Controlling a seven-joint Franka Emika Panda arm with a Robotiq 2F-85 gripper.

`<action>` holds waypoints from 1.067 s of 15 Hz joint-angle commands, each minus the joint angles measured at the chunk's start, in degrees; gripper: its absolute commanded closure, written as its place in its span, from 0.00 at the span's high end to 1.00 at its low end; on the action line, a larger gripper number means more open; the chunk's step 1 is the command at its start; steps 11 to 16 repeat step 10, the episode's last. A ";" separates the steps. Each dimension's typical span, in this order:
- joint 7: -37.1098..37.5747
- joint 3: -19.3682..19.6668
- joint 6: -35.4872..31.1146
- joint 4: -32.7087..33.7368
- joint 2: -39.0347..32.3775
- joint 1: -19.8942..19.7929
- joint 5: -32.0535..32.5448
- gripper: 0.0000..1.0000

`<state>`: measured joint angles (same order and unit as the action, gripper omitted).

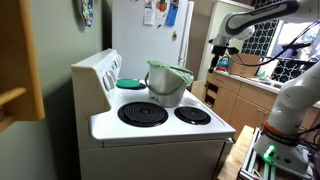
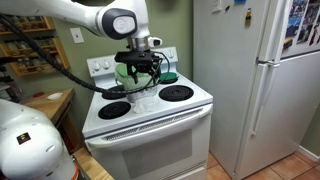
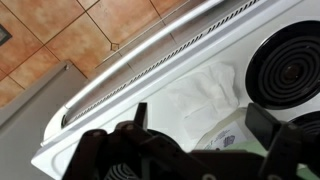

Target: Pick up the paper towel and use it to wipe the front edge of the stove before putting it back on the stove top

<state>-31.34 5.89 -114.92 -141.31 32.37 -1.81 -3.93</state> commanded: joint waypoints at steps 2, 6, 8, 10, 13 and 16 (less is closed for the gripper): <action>6.94 -0.07 3.54 1.26 1.69 0.28 3.36 1.00; 6.47 0.96 2.30 1.72 1.01 1.27 2.79 1.00; 6.71 0.94 2.30 1.78 1.04 1.25 2.88 1.00; 6.79 0.93 2.30 1.78 1.04 1.24 2.89 1.00; 6.79 0.93 2.30 1.78 1.04 1.24 2.89 1.00; 6.79 0.93 2.30 1.78 1.04 1.24 2.89 1.00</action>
